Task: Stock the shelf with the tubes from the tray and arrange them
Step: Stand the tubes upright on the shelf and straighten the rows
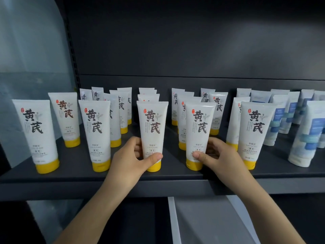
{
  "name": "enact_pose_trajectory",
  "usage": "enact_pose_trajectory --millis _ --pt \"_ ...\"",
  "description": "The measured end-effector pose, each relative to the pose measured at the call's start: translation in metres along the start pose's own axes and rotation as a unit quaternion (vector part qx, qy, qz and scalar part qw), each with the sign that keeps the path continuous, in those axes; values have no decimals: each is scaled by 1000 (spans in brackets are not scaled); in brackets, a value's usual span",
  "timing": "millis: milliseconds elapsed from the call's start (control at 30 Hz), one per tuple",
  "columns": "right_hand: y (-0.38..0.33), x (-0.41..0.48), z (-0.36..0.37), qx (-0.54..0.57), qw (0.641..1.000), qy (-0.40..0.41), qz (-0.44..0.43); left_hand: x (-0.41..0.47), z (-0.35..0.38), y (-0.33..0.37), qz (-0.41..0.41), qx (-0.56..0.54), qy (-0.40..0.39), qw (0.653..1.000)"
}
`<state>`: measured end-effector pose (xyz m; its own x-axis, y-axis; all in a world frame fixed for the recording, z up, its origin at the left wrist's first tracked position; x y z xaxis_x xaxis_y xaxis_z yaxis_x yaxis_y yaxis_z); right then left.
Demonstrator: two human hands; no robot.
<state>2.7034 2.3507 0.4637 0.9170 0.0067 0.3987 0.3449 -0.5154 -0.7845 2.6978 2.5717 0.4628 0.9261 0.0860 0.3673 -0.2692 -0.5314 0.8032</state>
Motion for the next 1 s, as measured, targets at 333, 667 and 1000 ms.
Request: enact_pose_trajectory --millis 333,667,1000 --pt "2 -2 3 4 1000 8 -4 -1 0 0 19 13 19 1000" --pt "-2 -5 3 -35 999 -6 7 -7 0 2 43 59 45 996" --pt "-13 -39 -10 -230 972 -19 -36 -53 -23 10 12 99 87 991"
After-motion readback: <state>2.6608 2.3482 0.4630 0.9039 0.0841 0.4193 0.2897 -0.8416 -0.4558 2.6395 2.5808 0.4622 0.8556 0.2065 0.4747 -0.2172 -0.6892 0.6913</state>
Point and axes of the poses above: each hand's wrist, its own x-axis towards the middle knuckle, its own z-axis out of the palm, y = z × x, the point moved 4 cm from there along x, towards the middle knuckle, and after that the axes turned 3 degrees about x, right-handed, at the moved point
